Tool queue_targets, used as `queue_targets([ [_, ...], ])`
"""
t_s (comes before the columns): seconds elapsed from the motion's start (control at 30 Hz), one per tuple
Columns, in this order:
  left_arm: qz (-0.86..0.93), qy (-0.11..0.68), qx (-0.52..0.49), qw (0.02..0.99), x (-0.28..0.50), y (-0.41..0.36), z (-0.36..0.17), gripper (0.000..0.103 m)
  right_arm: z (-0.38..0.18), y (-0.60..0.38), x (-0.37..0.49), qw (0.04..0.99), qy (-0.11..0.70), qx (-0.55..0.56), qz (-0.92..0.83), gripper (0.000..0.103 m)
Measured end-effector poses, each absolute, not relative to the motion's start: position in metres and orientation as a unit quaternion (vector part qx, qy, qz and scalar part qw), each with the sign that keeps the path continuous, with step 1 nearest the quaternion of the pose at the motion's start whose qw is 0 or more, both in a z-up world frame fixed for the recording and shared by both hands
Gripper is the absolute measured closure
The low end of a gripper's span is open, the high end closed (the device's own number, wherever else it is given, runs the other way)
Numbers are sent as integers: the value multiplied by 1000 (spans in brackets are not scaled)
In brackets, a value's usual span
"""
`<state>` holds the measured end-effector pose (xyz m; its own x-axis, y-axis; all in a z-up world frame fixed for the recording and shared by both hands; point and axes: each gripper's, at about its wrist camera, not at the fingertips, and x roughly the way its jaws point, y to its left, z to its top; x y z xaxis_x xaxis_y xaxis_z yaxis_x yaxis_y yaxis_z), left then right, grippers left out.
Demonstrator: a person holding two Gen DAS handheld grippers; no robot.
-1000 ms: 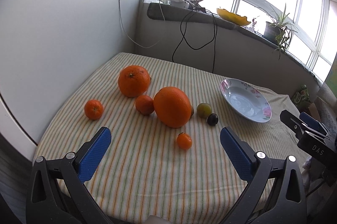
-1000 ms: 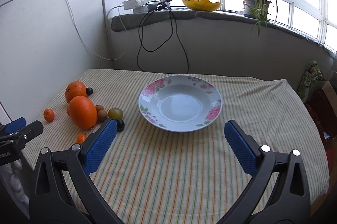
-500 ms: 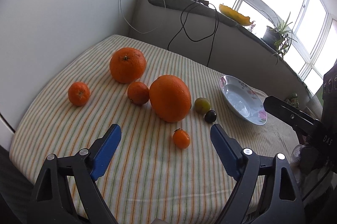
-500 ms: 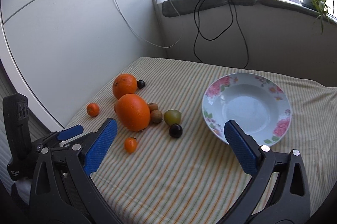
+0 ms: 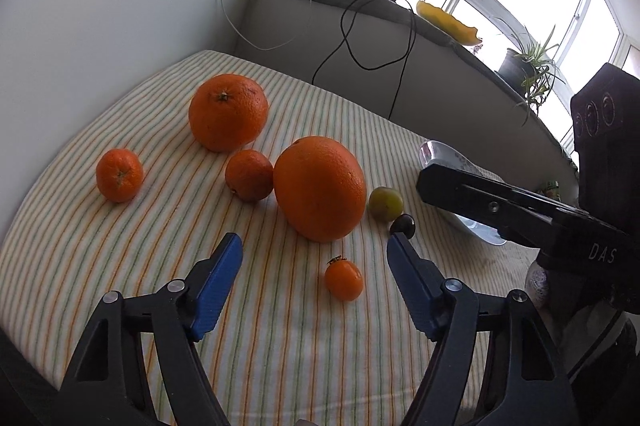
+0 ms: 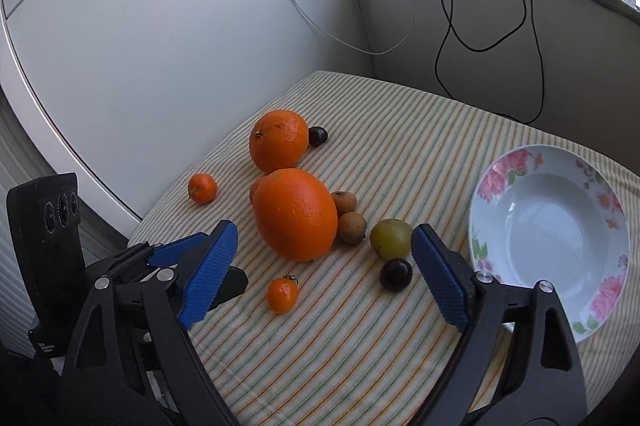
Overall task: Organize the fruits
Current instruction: 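Move the right tool to the large orange and close its fingers around it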
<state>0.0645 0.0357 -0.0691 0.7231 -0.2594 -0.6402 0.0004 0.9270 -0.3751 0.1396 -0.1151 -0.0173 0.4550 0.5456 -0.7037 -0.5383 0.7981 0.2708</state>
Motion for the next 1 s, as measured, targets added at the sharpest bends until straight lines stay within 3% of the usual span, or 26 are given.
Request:
queue_targets([
  [0.17,-78,367,-182,909,74,34,-73,34,-24,-99,154,835,430,-4,344,16],
  [0.3,-82,371,-192,905,80,35,-78,37,-37,-86,170,815,455,-4,358,26],
  [0.8,-80,376,-193,903,94,36,-83,38,-57,-71,190,791,484,-4,374,27],
  [1.0,-87,380,-195,900,98,34,-86,38,-62,-64,194,778,495,0,387,33],
])
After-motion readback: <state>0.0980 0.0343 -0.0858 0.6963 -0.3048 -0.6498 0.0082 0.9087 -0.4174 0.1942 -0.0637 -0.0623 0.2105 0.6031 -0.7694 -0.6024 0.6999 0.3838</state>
